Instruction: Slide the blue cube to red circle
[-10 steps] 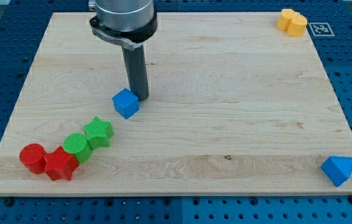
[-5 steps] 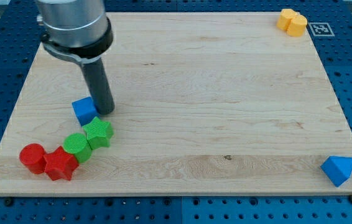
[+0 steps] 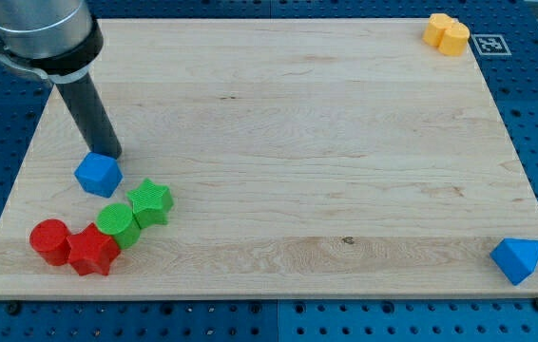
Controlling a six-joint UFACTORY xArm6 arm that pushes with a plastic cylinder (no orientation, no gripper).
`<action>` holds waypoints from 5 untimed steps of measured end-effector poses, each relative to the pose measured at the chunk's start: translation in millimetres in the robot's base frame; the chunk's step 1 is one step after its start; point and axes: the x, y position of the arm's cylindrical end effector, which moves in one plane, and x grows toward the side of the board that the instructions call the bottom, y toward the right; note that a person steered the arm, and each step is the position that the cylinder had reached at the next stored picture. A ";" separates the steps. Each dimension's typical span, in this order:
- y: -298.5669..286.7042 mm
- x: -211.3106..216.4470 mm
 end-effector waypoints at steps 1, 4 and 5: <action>-0.6 5.3; -0.6 36.5; -0.6 45.6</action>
